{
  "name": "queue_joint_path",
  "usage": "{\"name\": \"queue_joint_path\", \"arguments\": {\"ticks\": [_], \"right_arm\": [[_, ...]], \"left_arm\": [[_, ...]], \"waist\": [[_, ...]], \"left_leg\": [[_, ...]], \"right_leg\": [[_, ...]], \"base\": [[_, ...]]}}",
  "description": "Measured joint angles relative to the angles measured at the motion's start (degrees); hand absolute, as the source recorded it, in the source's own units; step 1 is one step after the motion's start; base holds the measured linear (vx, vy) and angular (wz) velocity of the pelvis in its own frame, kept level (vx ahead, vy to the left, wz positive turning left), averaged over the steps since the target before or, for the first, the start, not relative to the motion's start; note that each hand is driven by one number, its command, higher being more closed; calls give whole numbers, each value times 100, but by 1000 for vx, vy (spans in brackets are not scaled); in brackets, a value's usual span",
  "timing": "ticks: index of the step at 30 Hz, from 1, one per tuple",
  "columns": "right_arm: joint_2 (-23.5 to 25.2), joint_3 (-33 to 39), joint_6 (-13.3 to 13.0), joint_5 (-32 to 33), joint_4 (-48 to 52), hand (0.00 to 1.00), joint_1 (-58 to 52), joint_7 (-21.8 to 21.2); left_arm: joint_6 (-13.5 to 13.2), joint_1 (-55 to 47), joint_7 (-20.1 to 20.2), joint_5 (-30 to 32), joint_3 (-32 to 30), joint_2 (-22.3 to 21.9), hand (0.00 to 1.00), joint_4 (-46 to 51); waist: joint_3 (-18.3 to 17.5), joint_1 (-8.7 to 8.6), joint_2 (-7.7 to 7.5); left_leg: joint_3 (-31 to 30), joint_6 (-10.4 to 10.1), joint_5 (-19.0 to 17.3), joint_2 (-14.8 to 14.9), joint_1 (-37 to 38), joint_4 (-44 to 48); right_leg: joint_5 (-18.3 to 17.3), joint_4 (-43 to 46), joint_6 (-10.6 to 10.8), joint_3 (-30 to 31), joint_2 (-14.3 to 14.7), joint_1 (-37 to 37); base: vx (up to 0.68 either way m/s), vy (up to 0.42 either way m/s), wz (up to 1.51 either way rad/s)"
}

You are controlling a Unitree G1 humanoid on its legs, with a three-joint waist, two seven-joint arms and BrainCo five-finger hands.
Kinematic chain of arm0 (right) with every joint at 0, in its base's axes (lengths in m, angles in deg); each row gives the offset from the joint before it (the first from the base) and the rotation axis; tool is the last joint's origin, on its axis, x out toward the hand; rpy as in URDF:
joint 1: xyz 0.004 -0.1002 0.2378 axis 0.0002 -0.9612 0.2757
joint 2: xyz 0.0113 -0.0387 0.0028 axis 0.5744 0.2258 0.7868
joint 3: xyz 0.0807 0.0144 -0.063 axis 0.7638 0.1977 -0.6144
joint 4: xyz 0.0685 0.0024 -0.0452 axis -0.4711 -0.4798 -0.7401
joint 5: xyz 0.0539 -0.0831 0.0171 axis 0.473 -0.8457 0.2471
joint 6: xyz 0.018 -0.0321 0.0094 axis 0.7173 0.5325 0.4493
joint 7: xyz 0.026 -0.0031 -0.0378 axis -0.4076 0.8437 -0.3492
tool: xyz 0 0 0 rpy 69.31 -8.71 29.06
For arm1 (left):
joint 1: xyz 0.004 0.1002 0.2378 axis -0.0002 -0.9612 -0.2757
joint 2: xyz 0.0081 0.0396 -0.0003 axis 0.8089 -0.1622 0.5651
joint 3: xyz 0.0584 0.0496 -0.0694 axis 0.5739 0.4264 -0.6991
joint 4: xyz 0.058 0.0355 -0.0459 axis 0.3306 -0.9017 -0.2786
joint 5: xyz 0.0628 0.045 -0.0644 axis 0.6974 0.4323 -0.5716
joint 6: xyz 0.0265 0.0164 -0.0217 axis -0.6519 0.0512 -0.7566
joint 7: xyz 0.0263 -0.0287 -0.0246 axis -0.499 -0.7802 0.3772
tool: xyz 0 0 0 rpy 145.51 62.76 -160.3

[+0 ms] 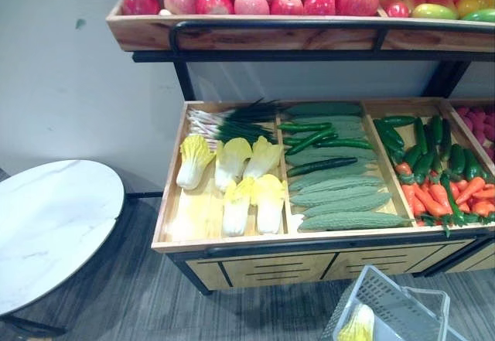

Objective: Pick vegetable in the basket

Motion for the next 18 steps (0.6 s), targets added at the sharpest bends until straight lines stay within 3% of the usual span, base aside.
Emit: {"name": "queue_joint_path", "arguments": {"ticks": [7,12,15,18], "right_arm": [[-5,5,-4,216,-156,100,115,2],[-13,7,-3,306,-160,100,83,13],[-7,40,-6,312,-149,100,65,20],[188,77,-101,321,-53,100,90,32]], "left_arm": [[-67,100,623,-12,781,9,0,-69],[-68,78,768,-215,1158,9,0,-72],[-67,101,767,-210,1380,23,0,-71],[-73,171,714,-193,1622,101,0,-71]], "waist": [[56,-96,33],[246,-104,89],[395,-129,112],[591,-99,84]], "left_leg": [[145,2,-103,11,164,4],[161,0,-762,199,-128,1089],[168,39,-1222,366,-394,1922],[364,111,-1496,546,-554,2422]], "right_leg": [[-11,18,-14,179,31,24],[-274,344,49,270,29,68],[-569,1074,84,399,-15,-233],[-420,1530,91,697,8,-529]], "base": [[10,-6,-14],[-63,-8,-12],[-28,46,-13],[-58,88,-38]]}}
